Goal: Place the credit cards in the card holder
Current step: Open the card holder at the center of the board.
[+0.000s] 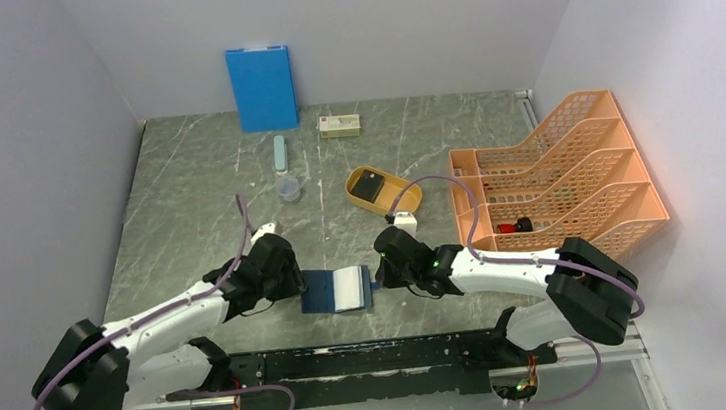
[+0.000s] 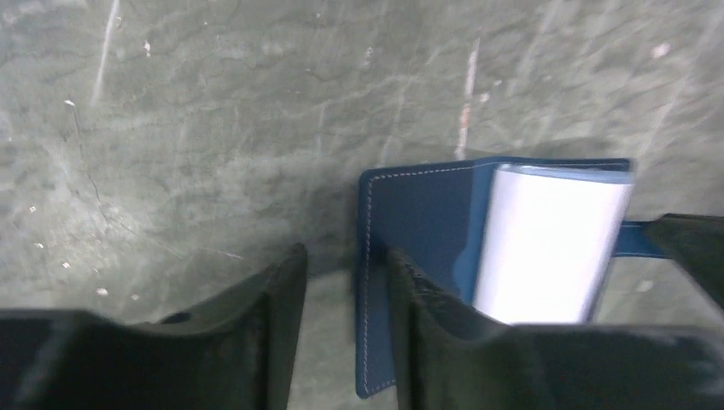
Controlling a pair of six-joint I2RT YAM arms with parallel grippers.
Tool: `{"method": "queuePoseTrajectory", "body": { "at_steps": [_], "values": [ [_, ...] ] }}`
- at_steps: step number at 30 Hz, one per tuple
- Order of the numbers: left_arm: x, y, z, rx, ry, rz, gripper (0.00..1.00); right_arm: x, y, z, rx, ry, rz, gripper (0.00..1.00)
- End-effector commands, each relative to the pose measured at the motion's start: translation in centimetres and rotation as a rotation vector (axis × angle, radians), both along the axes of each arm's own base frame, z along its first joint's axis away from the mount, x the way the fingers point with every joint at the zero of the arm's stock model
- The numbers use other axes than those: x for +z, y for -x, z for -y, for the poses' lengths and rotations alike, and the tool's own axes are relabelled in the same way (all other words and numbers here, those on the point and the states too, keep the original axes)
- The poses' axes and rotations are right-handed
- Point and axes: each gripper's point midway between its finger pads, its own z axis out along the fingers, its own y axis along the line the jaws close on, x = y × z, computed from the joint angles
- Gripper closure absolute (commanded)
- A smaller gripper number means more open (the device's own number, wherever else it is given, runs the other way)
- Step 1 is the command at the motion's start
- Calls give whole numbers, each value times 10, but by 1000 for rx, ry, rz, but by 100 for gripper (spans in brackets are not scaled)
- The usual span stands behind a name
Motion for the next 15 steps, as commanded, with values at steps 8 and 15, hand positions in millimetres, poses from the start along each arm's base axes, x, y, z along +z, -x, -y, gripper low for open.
{"method": "queuePoseTrajectory", "body": {
  "at_steps": [8, 15],
  "values": [
    [94, -15, 20, -82, 123, 171, 39, 18, -12, -13, 26, -22, 40, 100],
    [141, -14, 53, -186, 282, 243, 39, 22, -15, -20, 33, -28, 45, 100]
  ]
}}
